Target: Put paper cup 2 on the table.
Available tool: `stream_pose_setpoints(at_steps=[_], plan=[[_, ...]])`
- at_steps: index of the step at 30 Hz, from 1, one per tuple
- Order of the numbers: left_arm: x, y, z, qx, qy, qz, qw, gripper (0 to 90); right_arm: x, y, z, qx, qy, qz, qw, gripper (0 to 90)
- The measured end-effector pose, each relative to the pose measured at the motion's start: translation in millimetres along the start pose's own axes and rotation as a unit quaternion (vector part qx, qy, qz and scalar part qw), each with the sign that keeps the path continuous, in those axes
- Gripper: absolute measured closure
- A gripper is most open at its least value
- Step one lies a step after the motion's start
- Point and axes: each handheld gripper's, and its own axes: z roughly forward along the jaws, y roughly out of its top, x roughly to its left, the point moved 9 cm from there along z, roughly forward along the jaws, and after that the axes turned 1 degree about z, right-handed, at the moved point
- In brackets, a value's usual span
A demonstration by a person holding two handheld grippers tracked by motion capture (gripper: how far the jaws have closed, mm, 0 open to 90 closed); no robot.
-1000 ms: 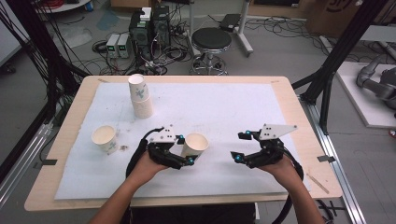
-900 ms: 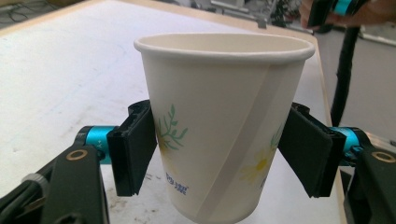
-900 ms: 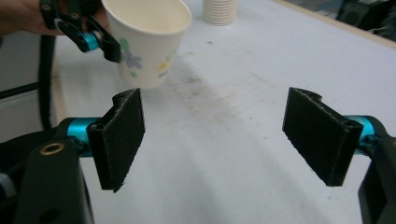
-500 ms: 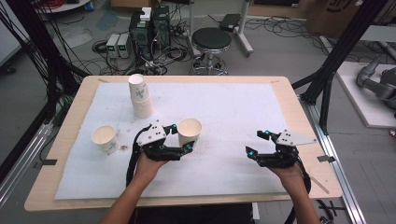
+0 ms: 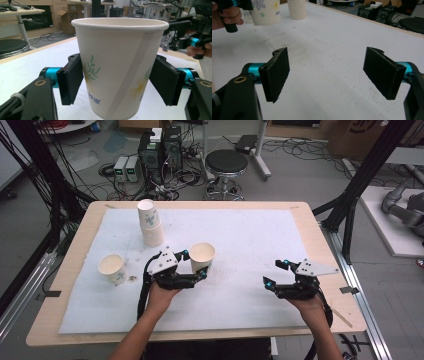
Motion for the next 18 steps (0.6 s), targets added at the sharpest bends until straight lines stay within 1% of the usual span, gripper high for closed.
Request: stream_pose_setpoints(at_steps=[4, 5, 7, 11, 15, 18], plan=[[4.8, 5.1, 2.6, -0.012, 0.008, -0.009, 0.9999, 29.5, 0.0, -1.0, 0.1, 0.001, -0.001, 0.002, 1.0000, 21.8], [7.7, 6.3, 6.6, -0.010, 0.012, -0.005, 0.9999, 29.5, -0.9, -1.4, 0.2, 0.001, -0.001, 0.002, 1.0000, 21.8], [10.3, 6.5, 9.2, -0.010, 0.016, -0.005, 0.9998, 29.5, -1.3, -1.7, 0.3, 0.002, -0.002, 0.002, 1.0000, 21.8], [21.5, 6.9, 20.0, -0.016, 0.025, -0.021, 0.9993, 29.5, -0.4, -2.9, 2.2, 0.004, 0.000, 0.002, 1.0000, 21.8], [30.1, 3.2, 34.1, -0.009, 0.034, -0.026, 0.9990, 29.5, 0.6, -3.5, 6.5, 0.007, 0.003, 0.002, 1.0000, 21.8], [35.1, -1.2, 44.1, -0.006, 0.045, -0.031, 0.9985, 29.5, 3.9, -5.3, 9.4, 0.011, 0.010, -0.002, 0.9999, 21.8]])
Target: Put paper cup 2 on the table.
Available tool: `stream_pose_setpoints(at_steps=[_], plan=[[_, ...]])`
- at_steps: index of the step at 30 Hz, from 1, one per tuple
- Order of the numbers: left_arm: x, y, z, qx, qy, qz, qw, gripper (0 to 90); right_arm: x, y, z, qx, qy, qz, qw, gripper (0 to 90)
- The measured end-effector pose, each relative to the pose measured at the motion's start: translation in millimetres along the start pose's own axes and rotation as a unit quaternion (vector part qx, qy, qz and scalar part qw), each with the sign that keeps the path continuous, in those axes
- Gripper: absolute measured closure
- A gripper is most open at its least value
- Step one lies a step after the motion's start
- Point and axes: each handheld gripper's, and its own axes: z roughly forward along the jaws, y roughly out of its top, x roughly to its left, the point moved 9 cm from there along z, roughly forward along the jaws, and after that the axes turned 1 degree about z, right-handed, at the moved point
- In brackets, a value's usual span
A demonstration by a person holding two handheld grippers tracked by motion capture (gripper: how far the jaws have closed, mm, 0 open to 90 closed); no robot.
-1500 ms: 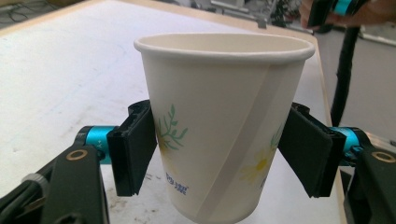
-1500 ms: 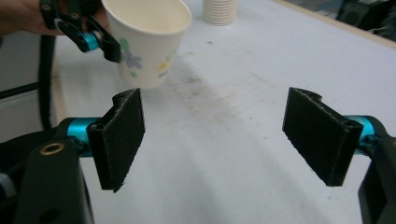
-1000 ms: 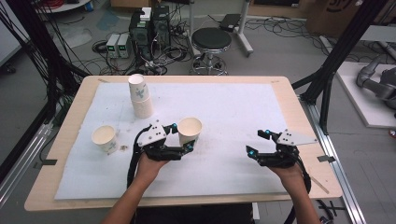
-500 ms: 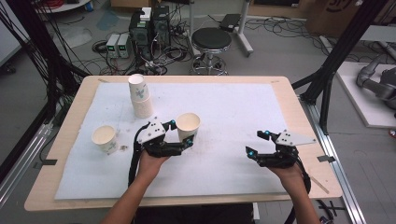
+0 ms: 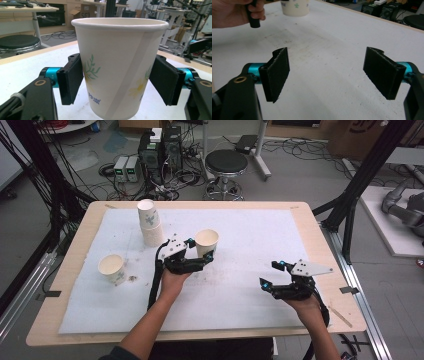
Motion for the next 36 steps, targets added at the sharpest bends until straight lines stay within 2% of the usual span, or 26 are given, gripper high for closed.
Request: stream_pose_setpoints(at_steps=[7, 9, 13, 15, 16, 20, 22, 28, 31, 32, 36], plan=[[1.4, -16.9, 28.1, 0.022, 0.011, -0.008, 0.9997, 29.6, 0.7, 0.0, 0.2, -0.001, 0.002, -0.001, 1.0000, 21.8], [0.8, -19.4, 31.6, 0.025, 0.011, -0.009, 0.9996, 29.7, 0.4, 0.1, -0.3, -0.001, 0.001, -0.002, 1.0000, 21.8], [-2.3, -30.2, 43.5, 0.047, 0.006, -0.008, 0.9988, 29.6, -0.4, 0.4, -1.4, -0.003, 0.000, -0.002, 1.0000, 21.8], [-3.2, -38.7, 49.3, 0.068, 0.009, -0.005, 0.9976, 30.0, -0.9, -0.1, -2.2, -0.003, -0.001, -0.001, 1.0000, 21.8], [-3.2, -38.7, 49.3, 0.068, 0.009, -0.005, 0.9976, 30.0, -1.0, -0.1, -2.1, -0.003, -0.001, -0.002, 1.0000, 21.8], [-4.2, -49.7, 52.9, 0.103, 0.013, 0.010, 0.9946, 30.6, -0.7, -0.9, -2.3, -0.001, 0.000, 0.002, 1.0000, 21.8], [-5.0, -49.8, 53.1, 0.108, 0.018, 0.015, 0.9939, 30.9, -1.0, -0.7, -2.8, -0.002, 0.000, 0.000, 1.0000, 21.8], [-7.2, -55.5, 50.8, 0.143, 0.025, 0.037, 0.9887, 31.7, -0.9, -0.2, -2.6, -0.002, 0.001, -0.001, 1.0000, 21.8], [-7.3, -57.1, 47.3, 0.154, 0.026, 0.034, 0.9872, 31.8, 0.2, -0.5, -2.8, 0.000, 0.001, -0.001, 1.0000, 21.8], [-7.2, -58.3, 45.1, 0.160, 0.027, 0.036, 0.9861, 31.9, 0.2, -0.5, -2.8, 0.000, 0.001, -0.001, 1.0000, 21.8], [-7.8, -62.8, 38.0, 0.170, 0.027, 0.042, 0.9842, 32.0, 0.9, -0.4, -3.5, -0.001, 0.001, 0.001, 1.0000, 21.8]])
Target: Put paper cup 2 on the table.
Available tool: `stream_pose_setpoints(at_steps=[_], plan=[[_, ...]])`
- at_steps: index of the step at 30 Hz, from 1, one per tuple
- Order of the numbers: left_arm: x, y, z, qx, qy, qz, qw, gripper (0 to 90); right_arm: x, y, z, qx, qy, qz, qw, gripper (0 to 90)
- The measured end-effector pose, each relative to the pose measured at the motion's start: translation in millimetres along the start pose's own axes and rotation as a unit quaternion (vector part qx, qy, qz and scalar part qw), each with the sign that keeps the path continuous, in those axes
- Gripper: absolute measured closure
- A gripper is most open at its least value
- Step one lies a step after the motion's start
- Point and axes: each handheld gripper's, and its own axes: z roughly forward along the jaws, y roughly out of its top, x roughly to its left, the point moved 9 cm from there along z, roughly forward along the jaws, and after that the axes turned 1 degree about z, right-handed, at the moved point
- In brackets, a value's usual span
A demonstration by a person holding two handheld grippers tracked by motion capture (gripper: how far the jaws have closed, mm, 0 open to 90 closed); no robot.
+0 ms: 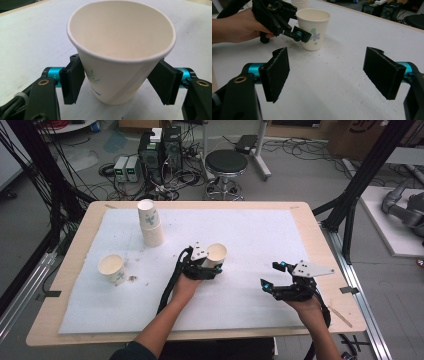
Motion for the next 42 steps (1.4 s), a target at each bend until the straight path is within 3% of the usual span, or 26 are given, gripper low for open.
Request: stream_pose_setpoints(at_steps=[7, 8, 10, 18, 20, 21, 23, 24, 27, 31, 34, 42], plan=[[-0.4, -1.6, -2.0, 0.003, -0.008, -0.007, 0.9999, 28.1, 1.0, -0.6, -0.1, 0.003, 0.000, 0.001, 1.0000, 21.8], [-0.7, -1.6, -3.1, 0.001, -0.013, -0.016, 0.9998, 20.2, 0.2, -1.1, 0.3, 0.002, -0.001, -0.001, 1.0000, 21.8], [-1.4, -2.8, -8.0, 0.000, -0.023, -0.027, 0.9994, 16.5, -0.1, -2.0, 0.5, 0.003, -0.001, 0.000, 1.0000, 21.9], [-3.5, -1.3, -46.2, -0.050, -0.058, -0.028, 0.9967, 16.4, 0.2, -3.6, -0.4, 0.006, -0.003, 0.004, 1.0000, 21.8], [-0.7, -0.4, -65.2, -0.069, -0.058, -0.022, 0.9957, 16.4, -0.4, -4.0, -0.3, 0.005, -0.009, 0.003, 0.9999, 21.8], [-0.7, -0.4, -65.2, -0.069, -0.058, -0.022, 0.9957, 16.4, -0.7, -4.6, -0.5, 0.007, -0.011, 0.005, 0.9999, 21.8], [6.2, -2.0, -85.5, -0.085, -0.041, -0.023, 0.9953, 16.6, -1.6, -5.4, -1.0, 0.005, -0.017, 0.010, 0.9998, 21.8], [6.2, -2.0, -85.5, -0.085, -0.041, -0.023, 0.9953, 16.7, -2.4, -5.7, -1.6, 0.004, -0.023, 0.008, 0.9997, 21.8], [13.8, -3.5, -110.2, -0.116, -0.040, -0.021, 0.9923, 18.0, -1.9, -6.1, -3.5, 0.002, -0.030, 0.007, 0.9995, 21.8], [28.2, -9.4, -134.4, -0.141, -0.028, -0.039, 0.9888, 18.9, -1.4, -6.2, -9.2, -0.010, -0.043, 0.018, 0.9988, 21.7], [33.9, -13.1, -144.5, -0.153, -0.028, -0.043, 0.9869, 17.3, -1.5, -7.2, -10.8, -0.013, -0.051, 0.023, 0.9984, 21.7], [44.1, -16.8, -155.3, -0.169, -0.009, -0.046, 0.9845, 15.9, -3.1, -12.2, -14.6, -0.017, -0.068, 0.023, 0.9973, 21.7]])
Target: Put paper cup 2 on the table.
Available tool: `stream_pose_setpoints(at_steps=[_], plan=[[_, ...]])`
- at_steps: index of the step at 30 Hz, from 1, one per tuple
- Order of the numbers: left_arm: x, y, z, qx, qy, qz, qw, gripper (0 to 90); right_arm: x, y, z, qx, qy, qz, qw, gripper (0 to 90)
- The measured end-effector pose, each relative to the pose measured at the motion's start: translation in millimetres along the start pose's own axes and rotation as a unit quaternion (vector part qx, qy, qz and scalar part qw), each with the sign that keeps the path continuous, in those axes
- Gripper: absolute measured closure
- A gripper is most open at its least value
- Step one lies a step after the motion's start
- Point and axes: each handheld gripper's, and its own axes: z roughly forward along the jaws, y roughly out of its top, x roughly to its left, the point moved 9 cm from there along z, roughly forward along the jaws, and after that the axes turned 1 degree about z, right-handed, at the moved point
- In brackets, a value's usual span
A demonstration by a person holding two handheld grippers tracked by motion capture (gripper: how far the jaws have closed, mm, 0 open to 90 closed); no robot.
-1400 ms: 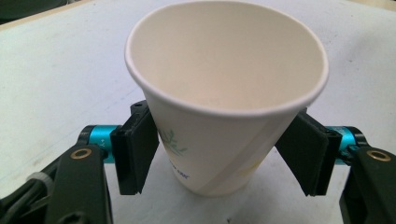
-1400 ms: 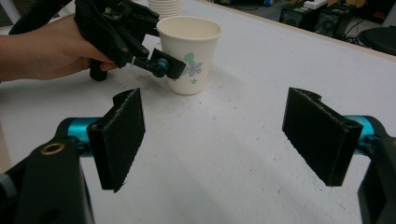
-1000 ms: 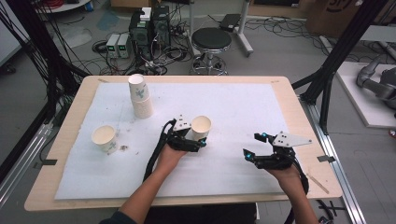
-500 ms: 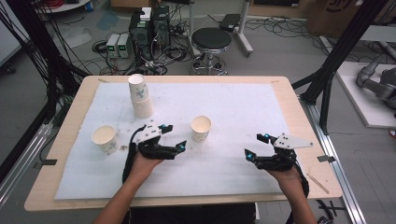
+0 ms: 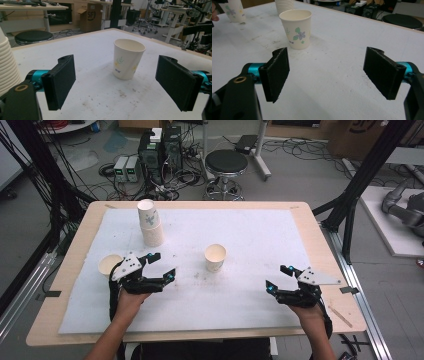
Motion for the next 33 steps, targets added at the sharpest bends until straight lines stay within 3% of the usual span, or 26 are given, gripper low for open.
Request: stream_pose_setpoints(at_steps=[10, 16, 33], plan=[[2.6, 3.3, -17.1, -0.024, 0.018, -0.007, 0.9995, 16.0, -2.8, 0.3, -7.4, -0.004, -0.012, -0.011, 0.9999, 21.7], [2.2, 4.0, -25.4, -0.024, 0.024, 0.003, 0.9994, 16.6, 0.5, 1.5, -4.3, 0.003, -0.011, -0.015, 0.9998, 21.7], [2.1, 2.9, -27.0, -0.023, 0.029, 0.005, 0.9993, 16.7, 3.0, 5.0, -1.9, -0.002, -0.003, -0.016, 0.9999, 21.7]])
